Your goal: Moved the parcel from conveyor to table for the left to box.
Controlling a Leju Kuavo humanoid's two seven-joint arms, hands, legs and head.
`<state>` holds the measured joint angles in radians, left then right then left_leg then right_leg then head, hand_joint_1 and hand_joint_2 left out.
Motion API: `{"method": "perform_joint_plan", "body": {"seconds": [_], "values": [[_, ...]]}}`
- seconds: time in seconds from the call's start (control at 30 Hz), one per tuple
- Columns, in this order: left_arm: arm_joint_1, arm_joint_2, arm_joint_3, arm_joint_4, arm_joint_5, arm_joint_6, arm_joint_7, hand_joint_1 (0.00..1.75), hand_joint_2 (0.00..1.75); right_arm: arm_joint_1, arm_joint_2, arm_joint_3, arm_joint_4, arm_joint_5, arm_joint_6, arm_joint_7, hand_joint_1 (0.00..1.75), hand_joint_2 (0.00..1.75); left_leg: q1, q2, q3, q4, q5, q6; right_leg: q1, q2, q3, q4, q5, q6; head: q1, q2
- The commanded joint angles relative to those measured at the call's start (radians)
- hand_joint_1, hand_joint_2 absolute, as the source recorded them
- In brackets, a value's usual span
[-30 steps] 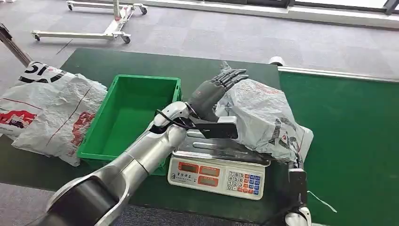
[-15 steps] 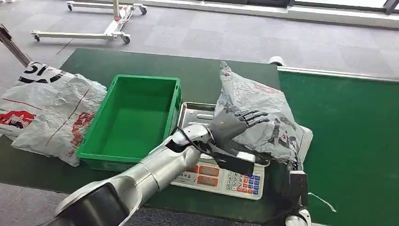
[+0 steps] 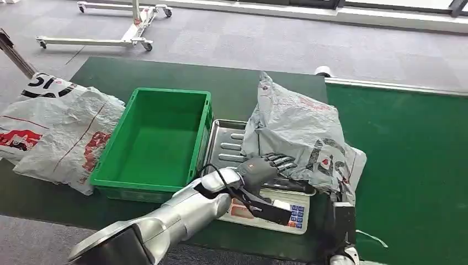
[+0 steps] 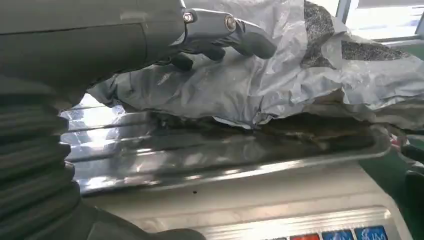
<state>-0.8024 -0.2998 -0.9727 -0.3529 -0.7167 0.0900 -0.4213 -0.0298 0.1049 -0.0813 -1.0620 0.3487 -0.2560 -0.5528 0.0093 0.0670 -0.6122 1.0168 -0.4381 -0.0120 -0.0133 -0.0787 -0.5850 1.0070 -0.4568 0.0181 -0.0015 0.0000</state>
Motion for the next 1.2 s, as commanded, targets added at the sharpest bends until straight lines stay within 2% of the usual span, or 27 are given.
{"method": "perform_joint_plan", "body": {"seconds": [0.03, 0.1, 0.17, 0.2, 0.23, 0.3, 0.37, 0.4, 0.43, 0.47, 0.53, 0.63, 0.93, 1.07, 1.2], "values": [[-0.055, 0.117, -0.049, 0.123, -0.044, 0.06, 0.173, 0.0, 1.75, 0.064, 0.017, 0.085, -0.033, -0.021, -0.017, 0.021, 0.0, 0.0, 0.001, -0.001, 0.003, -0.003, 0.0, 0.0, 0.0, 0.011, 0.001, -0.002, 0.002, -0.002, 0.0, 0.0], [-0.089, 0.146, -0.014, 0.132, -0.031, 0.097, 0.221, 0.0, 1.75, 0.088, 0.013, 0.082, -0.043, -0.028, -0.026, 0.022, 0.0, 0.0, 0.001, 0.0, 0.004, -0.001, 0.0, -0.001, 0.001, 0.008, 0.002, 0.0, 0.001, -0.002, 0.0, 0.0], [-0.128, 0.176, 0.025, 0.134, -0.013, 0.109, 0.244, 0.0, 1.75, 0.083, 0.015, 0.078, -0.029, -0.031, -0.03, 0.025, 0.0, 0.0, 0.001, 0.0, 0.004, -0.001, 0.001, -0.001, 0.001, 0.012, 0.001, 0.0, 0.002, -0.003, 0.001, 0.0], [-0.145, 0.184, 0.06, 0.135, 0.007, 0.113, 0.258, 0.0, 1.75, 0.072, 0.021, 0.071, -0.015, -0.036, -0.027, 0.027, 0.0, 0.0, 0.001, 0.002, 0.003, -0.003, 0.002, -0.001, 0.001, 0.016, 0.0, 0.0, 0.004, -0.004, 0.0, 0.0], [-0.16, 0.191, 0.069, 0.136, 0.007, 0.108, 0.262, 0.0, 1.75, 0.061, 0.024, 0.069, -0.004, -0.037, -0.026, 0.027, 0.0, 0.0, 0.001, 0.008, -0.005, 0.001, -0.005, -0.005, 0.002, 0.016, -0.001, 0.004, 0.0, -0.004, 0.0, 0.0], [-0.188, 0.203, 0.087, 0.136, 0.007, 0.095, 0.283, 0.0, 1.75, 0.029, 0.026, 0.074, 0.025, -0.034, -0.016, 0.027, 0.0, 0.0, 0.003, 0.013, -0.005, 0.0, -0.008, -0.001, 0.003, 0.019, -0.002, 0.002, -0.003, -0.007, 0.0, 0.0], [-0.206, 0.206, 0.092, 0.134, -0.012, 0.087, 0.287, 0.0, 1.75, -0.001, 0.025, 0.079, 0.056, -0.035, -0.006, 0.026, 0.0, 0.0, 0.002, 0.011, -0.012, -0.004, -0.002, -0.001, 0.003, 0.025, -0.012, 0.001, 0.005, -0.009, 0.0, 0.0], [-0.213, 0.204, 0.087, 0.134, -0.023, 0.08, 0.288, 0.0, 1.75, -0.013, 0.024, 0.081, 0.065, -0.034, -0.003, 0.026, 0.0, 0.0, 0.003, 0.01, -0.008, -0.001, -0.005, -0.002, 0.004, 0.021, -0.007, 0.003, 0.002, -0.01, -0.002, 0.0], [-0.218, 0.202, 0.082, 0.133, -0.031, 0.074, 0.288, 0.0, 1.75, -0.021, 0.025, 0.082, 0.07, -0.034, -0.002, 0.025, 0.0, 0.0, 0.003, 0.008, -0.01, -0.004, 0.001, -0.002, 0.004, 0.023, -0.011, 0.001, 0.006, -0.01, 0.0, 0.0], [-0.225, 0.195, 0.084, 0.133, -0.038, 0.072, 0.293, 0.0, 1.75, -0.035, 0.026, 0.083, 0.084, -0.032, -0.002, 0.022, 0.0, 0.0, 0.004, 0.004, 0.004, -0.004, 0.004, -0.001, 0.005, 0.015, -0.004, 0.0, 0.003, -0.008, 0.0, 0.0], [-0.227, 0.192, 0.084, 0.132, -0.038, 0.069, 0.293, 0.0, 1.75, -0.04, 0.027, 0.084, 0.084, -0.032, -0.001, 0.022, 0.0, 0.0, 0.004, -0.003, 0.0, -0.003, 0.015, -0.004, 0.005, 0.011, -0.006, 0.001, 0.013, -0.008, 0.0, 0.0], [-0.227, 0.192, 0.084, 0.132, -0.038, 0.069, 0.293, 0.0, 1.75, -0.04, 0.027, 0.084, 0.084, -0.032, -0.001, 0.022, 0.0, 0.0, 0.003, -0.003, -0.004, -0.004, 0.016, -0.003, 0.004, 0.015, -0.009, 0.001, 0.015, -0.008, 0.0, 0.0], [-0.226, 0.189, 0.087, 0.134, -0.044, 0.077, 0.293, 0.0, 1.75, -0.043, 0.026, 0.085, 0.095, -0.03, -0.001, 0.017, 0.0, 0.0, 0.002, -0.004, -0.008, -0.003, 0.015, -0.003, 0.003, 0.011, -0.013, 0.002, 0.014, -0.007, 0.0, 0.0], [-0.224, 0.19, 0.099, 0.132, -0.048, 0.074, 0.285, 0.0, 1.75, -0.064, 0.027, 0.085, 0.131, -0.032, -0.012, 0.005, 0.0, 0.0, 0.001, -0.006, -0.009, -0.004, 0.016, -0.003, 0.003, 0.015, -0.015, 0.001, 0.015, -0.008, 0.0, 0.0], [-0.225, 0.193, 0.106, 0.134, -0.058, 0.075, 0.28, 0.0, 1.75, -0.071, 0.031, 0.079, 0.134, -0.039, -0.013, -0.001, 0.0, 0.0, 0.001, -0.005, -0.008, -0.004, 0.015, -0.003, 0.003, 0.014, -0.015, 0.001, 0.015, -0.007, 0.0, 0.0]]}}
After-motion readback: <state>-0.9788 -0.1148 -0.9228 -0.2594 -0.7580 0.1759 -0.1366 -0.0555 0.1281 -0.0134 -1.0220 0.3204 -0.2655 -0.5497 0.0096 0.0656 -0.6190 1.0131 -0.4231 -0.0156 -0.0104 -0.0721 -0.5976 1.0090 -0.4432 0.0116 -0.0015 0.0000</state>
